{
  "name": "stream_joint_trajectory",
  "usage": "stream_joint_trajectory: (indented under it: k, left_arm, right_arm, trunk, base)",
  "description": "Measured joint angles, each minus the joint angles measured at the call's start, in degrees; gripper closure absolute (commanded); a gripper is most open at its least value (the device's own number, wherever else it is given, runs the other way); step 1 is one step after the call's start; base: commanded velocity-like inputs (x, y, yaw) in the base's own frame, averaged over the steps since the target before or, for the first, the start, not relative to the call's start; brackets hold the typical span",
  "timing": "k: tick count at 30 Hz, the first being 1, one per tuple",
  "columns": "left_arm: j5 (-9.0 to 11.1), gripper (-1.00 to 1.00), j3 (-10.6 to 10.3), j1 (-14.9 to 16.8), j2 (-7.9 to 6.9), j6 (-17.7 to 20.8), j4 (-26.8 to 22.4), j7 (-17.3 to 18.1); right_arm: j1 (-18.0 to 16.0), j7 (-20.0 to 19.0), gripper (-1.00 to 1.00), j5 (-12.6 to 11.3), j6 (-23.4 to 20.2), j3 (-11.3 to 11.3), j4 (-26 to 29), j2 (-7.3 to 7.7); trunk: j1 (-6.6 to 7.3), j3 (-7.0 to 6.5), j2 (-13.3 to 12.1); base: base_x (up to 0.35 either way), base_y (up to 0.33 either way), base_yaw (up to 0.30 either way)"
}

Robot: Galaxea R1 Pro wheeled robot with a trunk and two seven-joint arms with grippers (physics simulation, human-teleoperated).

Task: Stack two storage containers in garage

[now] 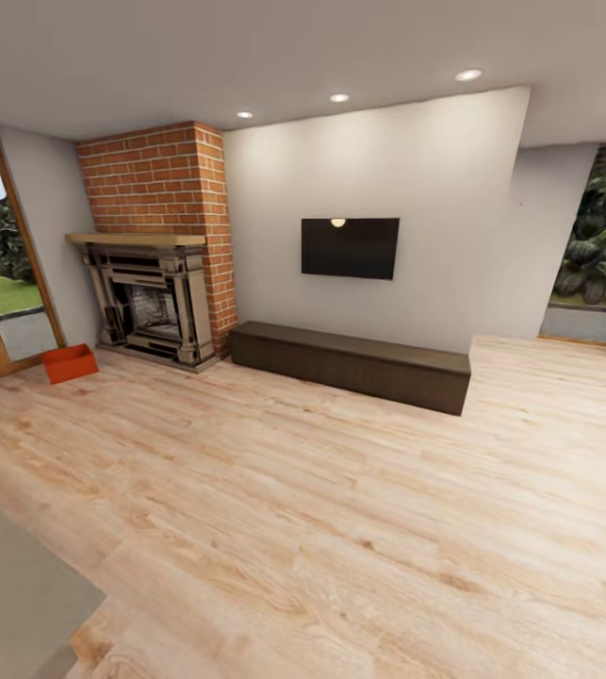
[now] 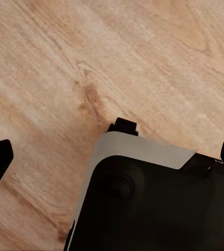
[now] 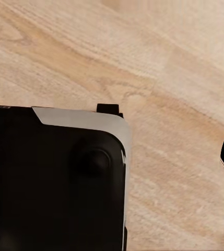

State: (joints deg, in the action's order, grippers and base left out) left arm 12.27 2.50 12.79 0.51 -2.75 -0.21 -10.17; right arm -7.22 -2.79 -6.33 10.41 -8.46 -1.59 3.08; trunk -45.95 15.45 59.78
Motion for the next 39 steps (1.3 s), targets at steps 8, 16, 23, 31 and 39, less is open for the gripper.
stream_joint_trajectory:
  k: [8, 16, 23, 31, 39]
  left_arm:
    - [0.0, -1.0, -0.1, 0.0, 0.09, -0.1, 0.0, 0.0]
    - [0.0, -1.0, -0.1, 0.0, 0.09, -0.2, 0.0, 0.0]
    - [0.0, -1.0, -0.1, 0.0, 0.09, -0.2, 0.0, 0.0]
    - [0.0, -1.0, -0.1, 0.0, 0.17, -0.2, 0.0, 0.0]
    - [0.0, -1.0, -0.1, 0.0, 0.17, -0.3, 0.0, 0.0]
  right_arm:
    - [0.0, 0.0, -1.0, 0.0, 0.2, 0.0, 0.0, 0.0]
    - [0.0, 0.0, -1.0, 0.0, 0.2, 0.0, 0.0, -0.01]
    - [0.0, 0.0, -1.0, 0.0, 0.2, 0.0, 0.0, -0.01]
    - [0.0, 0.0, -1.0, 0.0, 0.2, 0.0, 0.0, -0.01]
    - [0.0, 0.0, -1.0, 0.0, 0.2, 0.1, 0.0, -0.01]
  trunk:
    - [0.0, 0.0, 0.0]
    - [0.0, 0.0, 0.0]
    - [0.0, 0.0, 0.0]
    - [0.0, 0.0, 0.0]
    - [0.0, 0.0, 0.0]
  base:
    - [0.322, 0.0, 0.0]
    - [0.322, 0.0, 0.0]
    - [0.323, 0.0, 0.0]
    - [0.322, 0.0, 0.001]
    - [0.322, 0.0, 0.126]
